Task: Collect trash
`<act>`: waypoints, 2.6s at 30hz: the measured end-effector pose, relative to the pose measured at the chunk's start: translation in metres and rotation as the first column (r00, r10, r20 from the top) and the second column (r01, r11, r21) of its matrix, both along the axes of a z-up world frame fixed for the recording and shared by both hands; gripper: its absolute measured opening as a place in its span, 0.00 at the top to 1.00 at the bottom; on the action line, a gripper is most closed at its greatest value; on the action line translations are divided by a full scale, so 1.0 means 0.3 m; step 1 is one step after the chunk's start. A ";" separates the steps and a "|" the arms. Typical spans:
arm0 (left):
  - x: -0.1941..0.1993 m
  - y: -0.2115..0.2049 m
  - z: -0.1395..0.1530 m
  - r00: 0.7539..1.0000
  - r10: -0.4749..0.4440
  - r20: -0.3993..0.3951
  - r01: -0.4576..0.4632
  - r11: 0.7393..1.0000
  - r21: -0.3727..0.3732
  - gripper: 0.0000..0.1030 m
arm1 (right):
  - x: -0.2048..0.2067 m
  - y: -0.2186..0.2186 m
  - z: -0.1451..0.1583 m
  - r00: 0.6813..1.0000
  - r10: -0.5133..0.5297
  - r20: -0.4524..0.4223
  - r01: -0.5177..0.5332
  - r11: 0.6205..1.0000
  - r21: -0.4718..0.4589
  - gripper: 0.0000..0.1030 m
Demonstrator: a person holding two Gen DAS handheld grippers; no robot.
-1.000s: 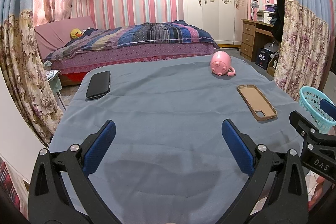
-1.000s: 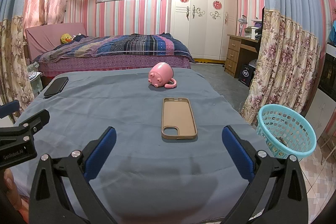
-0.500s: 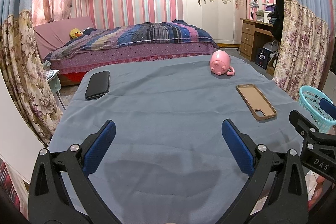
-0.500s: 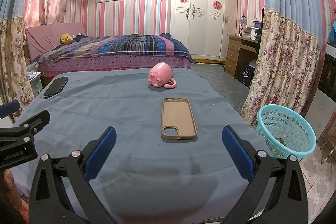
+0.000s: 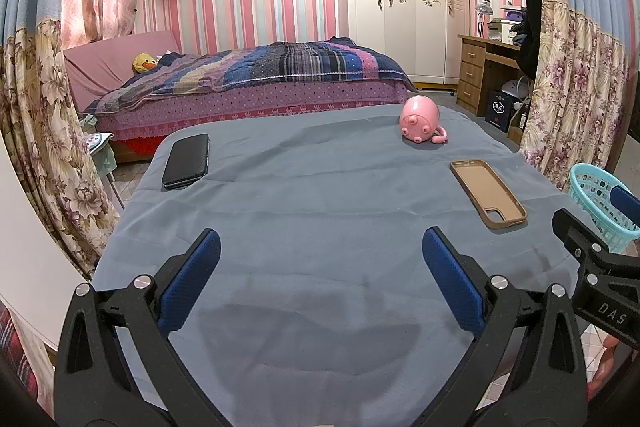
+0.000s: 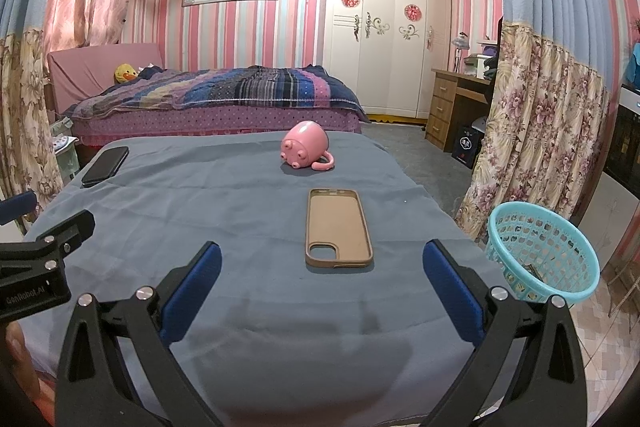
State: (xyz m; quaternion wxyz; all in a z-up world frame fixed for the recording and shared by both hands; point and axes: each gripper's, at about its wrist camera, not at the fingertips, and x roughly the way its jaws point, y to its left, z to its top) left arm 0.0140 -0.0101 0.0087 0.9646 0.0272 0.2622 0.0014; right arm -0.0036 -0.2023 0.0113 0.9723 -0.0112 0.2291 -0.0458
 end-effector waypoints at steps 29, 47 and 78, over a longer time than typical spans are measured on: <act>-0.004 0.004 -0.003 1.000 -0.009 0.005 0.009 1.000 -0.002 0.05 | 0.004 -0.010 -0.004 1.000 -0.008 0.004 0.008 1.000 0.009 0.05; -0.003 0.003 0.006 1.000 -0.015 0.009 0.015 1.000 -0.009 0.05 | 0.002 -0.020 -0.003 1.000 -0.016 0.018 0.016 1.000 0.011 0.04; 0.008 0.020 0.015 1.000 -0.022 0.002 0.022 0.999 -0.045 0.05 | -0.004 -0.037 -0.006 0.999 -0.025 0.024 0.025 1.000 0.016 0.04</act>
